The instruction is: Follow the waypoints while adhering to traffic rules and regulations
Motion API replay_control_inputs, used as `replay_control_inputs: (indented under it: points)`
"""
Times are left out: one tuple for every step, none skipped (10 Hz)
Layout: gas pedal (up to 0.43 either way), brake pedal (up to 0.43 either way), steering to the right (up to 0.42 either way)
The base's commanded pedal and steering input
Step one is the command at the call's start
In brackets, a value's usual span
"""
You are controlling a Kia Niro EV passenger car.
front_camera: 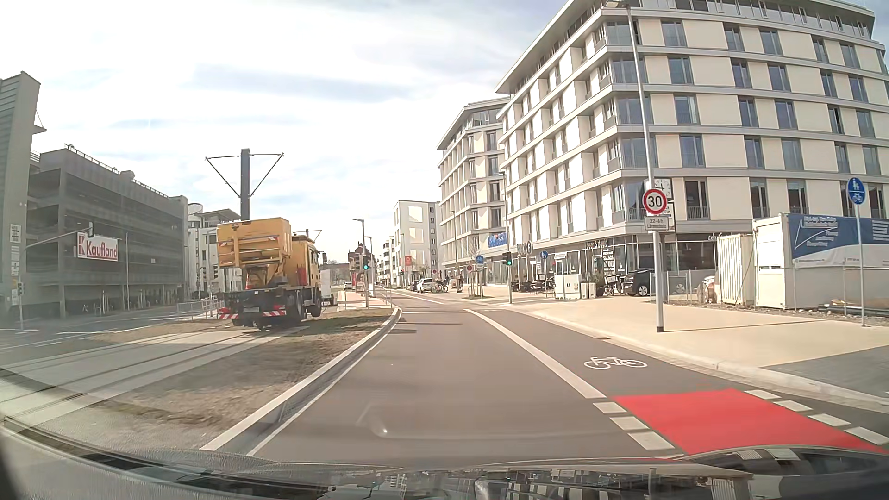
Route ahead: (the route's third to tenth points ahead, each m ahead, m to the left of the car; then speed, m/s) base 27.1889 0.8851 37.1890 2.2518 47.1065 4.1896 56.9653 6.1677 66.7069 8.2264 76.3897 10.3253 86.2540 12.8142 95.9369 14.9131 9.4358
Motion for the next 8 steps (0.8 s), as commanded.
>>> replay_control_inputs:
  points:
    - [0.189, 0.000, -0.015]
    - [0.177, 0.000, -0.014]
    - [0.177, 0.000, -0.012]
    - [0.157, 0.000, -0.013]
    - [0.098, 0.000, -0.013]
    - [0.059, 0.000, -0.012]
    - [0.047, 0.000, -0.013]
    - [0.047, 0.000, -0.013]
